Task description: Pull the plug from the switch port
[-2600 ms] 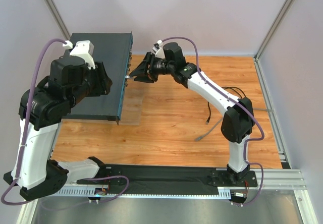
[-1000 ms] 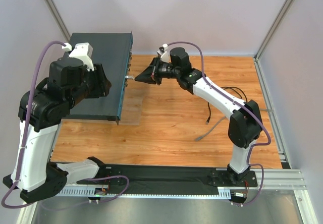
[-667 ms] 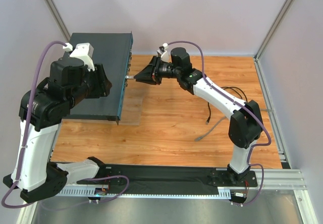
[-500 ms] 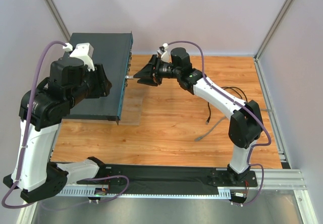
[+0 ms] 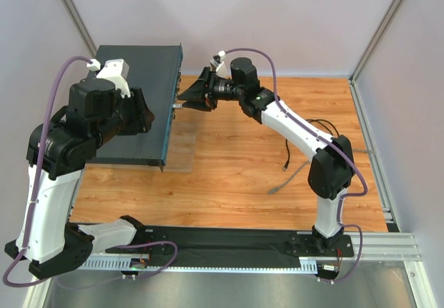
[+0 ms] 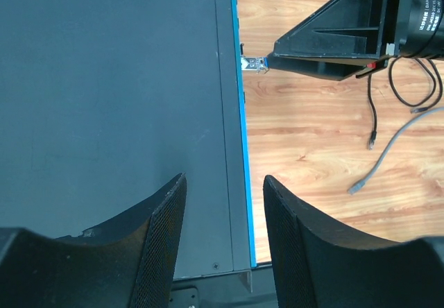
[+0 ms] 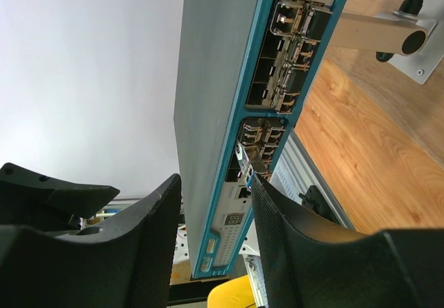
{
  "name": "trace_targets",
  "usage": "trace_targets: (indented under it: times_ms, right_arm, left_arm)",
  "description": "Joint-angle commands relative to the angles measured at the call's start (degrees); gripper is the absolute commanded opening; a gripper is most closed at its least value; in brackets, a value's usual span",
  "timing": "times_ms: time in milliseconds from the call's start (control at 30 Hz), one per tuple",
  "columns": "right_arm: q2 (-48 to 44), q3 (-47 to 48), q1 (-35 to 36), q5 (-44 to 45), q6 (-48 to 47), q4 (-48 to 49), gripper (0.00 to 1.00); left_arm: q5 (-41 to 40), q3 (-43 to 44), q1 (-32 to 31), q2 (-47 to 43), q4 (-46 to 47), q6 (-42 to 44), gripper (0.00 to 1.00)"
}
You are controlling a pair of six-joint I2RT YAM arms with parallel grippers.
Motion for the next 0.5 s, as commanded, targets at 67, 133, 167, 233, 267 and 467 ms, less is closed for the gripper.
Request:
trace_targets:
  times_ms: [67,133,167,233,267,467]
  right_arm:
    - [0.6,1.9,0.7,-0.2,-1.1,-2.0,0.47]
    - [0.2,1.9,0.6,0.1,-1.8,-2.7,0.47]
    - [-0.3,1.8,0.7,0.8,-3.3,-3.8,0.47]
    - [-1.1,1.3,0.4,1.8,-4.8,-5.3,0.47]
    - [-2.1,0.7,0.5,2.5,-5.0,-5.4,0.47]
    - [-3.5,-0.6,0.1,3.1,-6.7,-7.4,0.47]
  left_arm:
    - [0.4,0.6,0.6,-0.3,1.8,0.9,0.57]
    - [0.7,0.6,0.6,-0.2,1.9,0.9,0.57]
    - [0.8,0.6,0.6,-0.2,1.8,0.9,0.57]
    - [1.0,0.5,0.7,-0.2,1.9,0.9,0.57]
    - [1.0,0.5,0.7,-0.2,1.9,0.9,0.57]
    - [1.4,0.5,0.8,0.1,2.3,0.9,0.57]
